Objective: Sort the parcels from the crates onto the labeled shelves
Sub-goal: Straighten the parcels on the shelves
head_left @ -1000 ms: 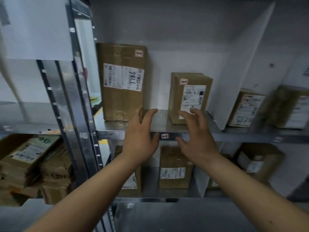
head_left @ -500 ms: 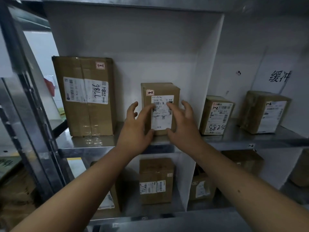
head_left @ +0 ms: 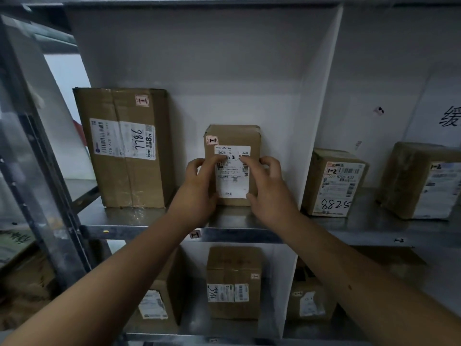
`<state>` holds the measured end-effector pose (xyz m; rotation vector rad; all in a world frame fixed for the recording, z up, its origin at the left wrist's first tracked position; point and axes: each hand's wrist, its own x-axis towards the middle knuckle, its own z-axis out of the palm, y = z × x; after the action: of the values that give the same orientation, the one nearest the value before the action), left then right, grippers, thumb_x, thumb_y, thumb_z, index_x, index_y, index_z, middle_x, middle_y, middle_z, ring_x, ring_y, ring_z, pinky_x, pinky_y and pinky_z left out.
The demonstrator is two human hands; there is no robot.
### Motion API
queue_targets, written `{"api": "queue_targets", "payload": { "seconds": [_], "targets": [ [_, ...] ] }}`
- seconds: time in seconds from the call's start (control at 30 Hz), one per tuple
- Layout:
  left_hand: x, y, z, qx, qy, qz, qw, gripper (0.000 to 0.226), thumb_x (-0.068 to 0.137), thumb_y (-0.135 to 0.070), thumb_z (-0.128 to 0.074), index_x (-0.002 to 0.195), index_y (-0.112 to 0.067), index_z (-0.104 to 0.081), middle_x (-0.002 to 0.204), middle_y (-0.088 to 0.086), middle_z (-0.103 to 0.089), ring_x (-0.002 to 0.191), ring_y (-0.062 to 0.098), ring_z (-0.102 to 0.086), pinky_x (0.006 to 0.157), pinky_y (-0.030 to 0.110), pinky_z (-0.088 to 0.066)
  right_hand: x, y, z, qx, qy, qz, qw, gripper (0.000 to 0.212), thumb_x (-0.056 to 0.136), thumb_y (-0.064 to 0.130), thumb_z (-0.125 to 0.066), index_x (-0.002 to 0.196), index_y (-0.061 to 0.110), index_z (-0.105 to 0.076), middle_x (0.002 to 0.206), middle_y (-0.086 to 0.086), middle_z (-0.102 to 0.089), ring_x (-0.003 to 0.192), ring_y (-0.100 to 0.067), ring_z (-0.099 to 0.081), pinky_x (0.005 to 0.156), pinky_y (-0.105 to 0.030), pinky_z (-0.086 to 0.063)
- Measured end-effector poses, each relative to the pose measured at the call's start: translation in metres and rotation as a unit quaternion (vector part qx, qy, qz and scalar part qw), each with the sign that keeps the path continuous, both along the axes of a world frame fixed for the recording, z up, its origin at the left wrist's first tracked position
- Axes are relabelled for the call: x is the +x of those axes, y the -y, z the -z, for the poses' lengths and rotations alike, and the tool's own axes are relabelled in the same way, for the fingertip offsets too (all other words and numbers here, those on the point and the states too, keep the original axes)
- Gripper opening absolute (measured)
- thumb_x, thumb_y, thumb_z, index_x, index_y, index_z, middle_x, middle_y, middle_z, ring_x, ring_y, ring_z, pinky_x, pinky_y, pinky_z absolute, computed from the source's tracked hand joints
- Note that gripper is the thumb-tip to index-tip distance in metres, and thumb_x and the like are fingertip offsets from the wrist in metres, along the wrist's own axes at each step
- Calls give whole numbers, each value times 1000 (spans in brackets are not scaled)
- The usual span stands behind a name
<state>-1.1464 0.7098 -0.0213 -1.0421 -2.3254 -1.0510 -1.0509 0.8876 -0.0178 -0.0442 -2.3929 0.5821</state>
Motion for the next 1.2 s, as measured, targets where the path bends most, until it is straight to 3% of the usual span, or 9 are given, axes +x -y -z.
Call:
{"api": "queue_targets", "payload": {
  "seconds": [0.17, 0.23, 0.37, 0.53, 0.77, 0.9, 1.03, 1.13, 1.2],
  "targets": [
    [6, 3, 1, 7, -9, 2, 1000, 87, 89, -4, -73, 151, -47, -30, 159, 5, -31, 122, 27, -59, 86, 34, -64, 4, 3, 4, -13, -3, -5, 1000, 96, 88, -1, -74, 153, 52, -26, 158, 4, -18, 127, -24, -54, 103, -36, -56],
    [14, 6, 1, 19, -2, 11, 1000, 86, 90, -8, -74, 152, -48, -30, 161, 5, -28, 128, 26, -56, 89, 27, -60, 7, 6, 6, -20, -8, -5, 1000, 98, 88, 1, -76, 154, 53, -25, 160, 1, -18, 121, -25, -58, 102, -37, -56],
    [35, 12, 5, 12, -3, -25, 1000, 83, 93, -20, -76, 154, -48, -29, 169, 2, -17, 142, 29, -46, 94, 24, -48, 21, 15, 11, -32, -17, 23, 999, 91, 89, 2, -74, 156, 46, -31, 162, -2, -18, 138, -27, -47, 110, -36, -50],
    [62, 27, 22, 15, 4, -10, 1000, 73, 94, -26, -74, 155, -39, -35, 166, -1, -23, 146, 20, -36, 102, 22, -32, 58, 34, 23, -20, -27, 38, 999, 79, 93, 0, -69, 156, 35, -38, 163, 2, -18, 147, -22, -36, 111, -25, -38],
    [102, 25, 41, -32, -66, 46, 996, 66, 91, -34, -73, 150, -27, -46, 156, 4, -43, 140, 24, -43, 113, 45, -45, 126, 41, 49, -38, -23, 89, 995, 67, 92, 7, -74, 151, 26, -48, 162, 5, -22, 133, 6, -25, 105, -1, -21],
    [129, -3, 46, -41, -81, 93, 991, 65, 87, -36, -73, 148, -24, -51, 153, 7, -48, 136, 28, -48, 109, 50, -47, 161, 24, 53, -48, 5, 144, 988, 66, 92, 15, -73, 151, 27, -47, 161, 7, -23, 144, -6, -28, 118, -23, -28],
    [154, -40, 48, -52, -88, 129, 986, 65, 87, -37, -71, 147, -22, -51, 154, 11, -46, 139, 32, -46, 109, 54, -46, 190, -7, 52, -61, 28, 185, 981, 68, 90, 13, -73, 151, 25, -47, 163, -1, -25, 149, -19, -30, 120, -26, -26],
    [169, -69, 46, -41, -72, 149, 985, 69, 86, -30, -73, 150, -21, -48, 156, 11, -42, 141, 33, -43, 112, 53, -45, 203, -42, 51, -58, 24, 194, 979, 66, 90, 15, -73, 150, 24, -49, 162, -5, -27, 146, -25, -35, 119, -41, -38],
    [176, -89, 44, -32, -65, 146, 987, 72, 86, -27, -74, 152, -21, -47, 158, 10, -39, 143, 30, -40, 114, 50, -44, 207, -67, 49, -63, 17, 185, 981, 63, 91, 16, -73, 149, 25, -49, 163, -5, -28, 146, -24, -35, 118, -42, -39]
  ]
}}
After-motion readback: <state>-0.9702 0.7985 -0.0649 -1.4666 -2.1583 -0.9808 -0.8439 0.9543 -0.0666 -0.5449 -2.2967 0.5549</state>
